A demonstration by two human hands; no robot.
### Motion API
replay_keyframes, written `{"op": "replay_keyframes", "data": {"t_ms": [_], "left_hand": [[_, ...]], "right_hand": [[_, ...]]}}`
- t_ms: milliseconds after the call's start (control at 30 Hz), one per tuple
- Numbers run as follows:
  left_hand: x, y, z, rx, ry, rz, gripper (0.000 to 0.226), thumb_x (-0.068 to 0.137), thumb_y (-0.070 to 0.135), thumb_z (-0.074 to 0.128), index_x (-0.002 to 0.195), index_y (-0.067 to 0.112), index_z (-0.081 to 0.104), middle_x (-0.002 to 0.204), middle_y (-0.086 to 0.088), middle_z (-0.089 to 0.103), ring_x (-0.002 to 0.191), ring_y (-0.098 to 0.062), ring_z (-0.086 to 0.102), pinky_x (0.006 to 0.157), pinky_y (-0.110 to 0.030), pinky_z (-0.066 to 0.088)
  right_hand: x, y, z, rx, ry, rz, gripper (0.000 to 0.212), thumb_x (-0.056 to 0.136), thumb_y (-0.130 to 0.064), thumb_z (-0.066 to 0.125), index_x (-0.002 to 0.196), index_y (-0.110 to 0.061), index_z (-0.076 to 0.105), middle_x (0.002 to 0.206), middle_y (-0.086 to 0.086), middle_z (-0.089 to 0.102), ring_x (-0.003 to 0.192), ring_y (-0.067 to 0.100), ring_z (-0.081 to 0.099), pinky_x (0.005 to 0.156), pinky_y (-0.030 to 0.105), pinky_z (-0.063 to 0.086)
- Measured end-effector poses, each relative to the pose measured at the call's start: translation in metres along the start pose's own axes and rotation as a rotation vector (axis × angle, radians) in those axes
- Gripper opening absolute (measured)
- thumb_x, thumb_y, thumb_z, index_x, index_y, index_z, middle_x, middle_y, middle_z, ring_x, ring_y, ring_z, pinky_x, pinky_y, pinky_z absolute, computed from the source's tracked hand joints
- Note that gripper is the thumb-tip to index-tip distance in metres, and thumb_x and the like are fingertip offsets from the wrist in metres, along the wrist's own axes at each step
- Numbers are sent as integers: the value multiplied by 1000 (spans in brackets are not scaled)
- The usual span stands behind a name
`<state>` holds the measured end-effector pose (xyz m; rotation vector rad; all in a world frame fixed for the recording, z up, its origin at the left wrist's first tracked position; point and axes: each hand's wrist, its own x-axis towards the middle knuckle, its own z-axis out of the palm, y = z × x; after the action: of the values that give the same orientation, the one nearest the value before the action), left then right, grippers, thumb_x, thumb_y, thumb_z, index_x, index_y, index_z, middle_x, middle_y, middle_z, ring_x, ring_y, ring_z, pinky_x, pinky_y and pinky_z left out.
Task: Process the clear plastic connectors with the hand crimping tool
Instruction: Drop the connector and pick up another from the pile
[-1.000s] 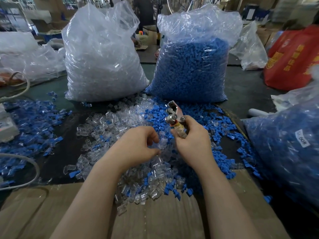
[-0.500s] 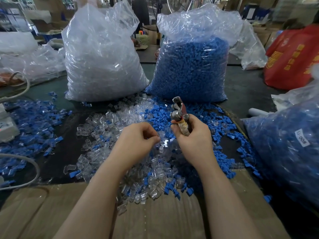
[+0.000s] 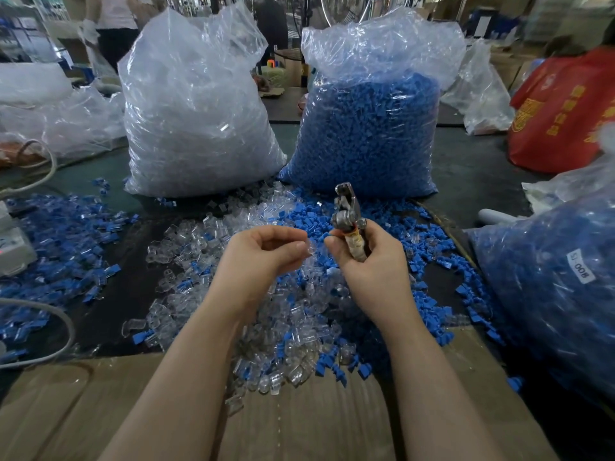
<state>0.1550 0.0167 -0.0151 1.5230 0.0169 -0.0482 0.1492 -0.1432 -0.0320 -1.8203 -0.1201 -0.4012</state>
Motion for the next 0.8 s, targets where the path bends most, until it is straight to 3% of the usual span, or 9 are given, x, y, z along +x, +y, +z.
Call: {"op": "replay_keyframes", "data": {"t_ms": [100, 267, 433, 533, 800], "left_hand": [[-2, 2, 3, -94, -40, -25, 8, 88, 3, 68, 95, 8, 69, 84, -7, 77, 82, -18, 75, 66, -20, 57], [-3, 2, 8, -184, -77, -88, 8, 93, 4, 63, 98, 10, 63, 85, -12, 76, 78, -21, 75, 64, -24, 58], [-3, 3, 7, -305, -116, -75, 29, 71, 11, 75, 98, 7, 66, 85, -8, 75, 81, -18, 74, 68, -22, 58], [-2, 3, 9, -284, -117, -57, 34, 63, 9, 77, 95, 7, 67, 82, -4, 75, 79, -15, 73, 67, -20, 56], [0, 0, 6, -158, -33, 14, 40, 59, 9, 79, 97, 10, 67, 84, -3, 75, 83, -17, 70, 75, -25, 57]], "right_hand": [[0, -2, 1, 18, -5, -18, 17, 90, -21, 71, 81, -31, 61, 82, -16, 67, 69, -1, 60, 61, 11, 46], [-1, -2, 0, 23, -3, -46, 18, 89, -19, 71, 82, -32, 61, 83, -16, 67, 72, 1, 63, 62, 11, 48], [0, -1, 0, 30, -3, -53, 18, 89, -18, 72, 83, -32, 61, 84, -14, 68, 75, 6, 64, 65, 15, 50], [-1, -3, 1, 27, -13, -58, 18, 88, -19, 72, 83, -33, 62, 85, -14, 68, 76, 6, 65, 67, 19, 53], [-1, -7, 0, 143, -21, -67, 17, 91, -13, 69, 83, -27, 63, 70, -20, 64, 63, -5, 56, 60, 10, 44]]}}
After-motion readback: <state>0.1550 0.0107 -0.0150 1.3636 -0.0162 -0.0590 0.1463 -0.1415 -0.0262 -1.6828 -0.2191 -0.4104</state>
